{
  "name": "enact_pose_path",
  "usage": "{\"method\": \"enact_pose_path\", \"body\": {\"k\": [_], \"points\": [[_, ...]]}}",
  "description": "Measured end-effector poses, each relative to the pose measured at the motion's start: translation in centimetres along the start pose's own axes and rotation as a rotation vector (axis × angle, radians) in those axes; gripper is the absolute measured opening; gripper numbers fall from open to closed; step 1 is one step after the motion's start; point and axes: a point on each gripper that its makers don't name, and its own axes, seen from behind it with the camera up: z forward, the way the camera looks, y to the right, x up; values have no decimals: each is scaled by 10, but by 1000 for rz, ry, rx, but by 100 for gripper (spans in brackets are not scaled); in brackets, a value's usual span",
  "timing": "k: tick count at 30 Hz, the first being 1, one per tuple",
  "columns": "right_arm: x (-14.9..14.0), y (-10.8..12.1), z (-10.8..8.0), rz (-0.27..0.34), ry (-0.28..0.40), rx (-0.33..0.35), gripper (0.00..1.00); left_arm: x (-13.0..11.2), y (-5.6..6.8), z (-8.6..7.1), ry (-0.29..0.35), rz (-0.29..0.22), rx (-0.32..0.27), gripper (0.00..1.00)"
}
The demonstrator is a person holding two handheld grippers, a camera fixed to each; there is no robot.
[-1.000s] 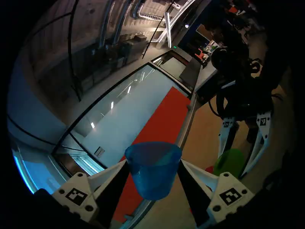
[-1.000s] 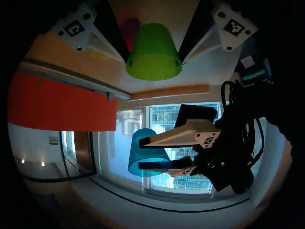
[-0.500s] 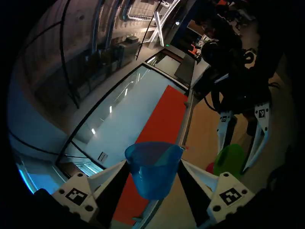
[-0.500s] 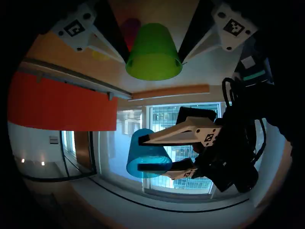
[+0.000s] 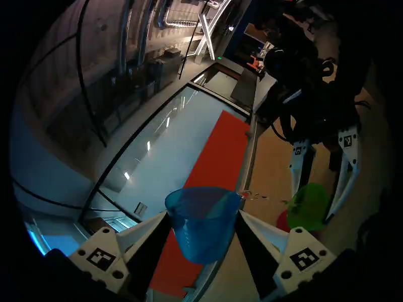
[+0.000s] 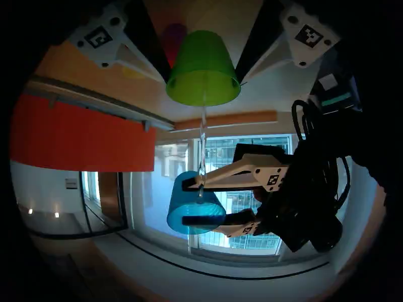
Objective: Pour water
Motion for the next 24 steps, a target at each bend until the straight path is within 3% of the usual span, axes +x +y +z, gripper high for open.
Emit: {"method": "enact_pose_path", "body": {"k": [24], "points": [[1, -2, -1, -10, 4, 0, 89, 2, -7, 0, 10, 61, 18, 83]]}}
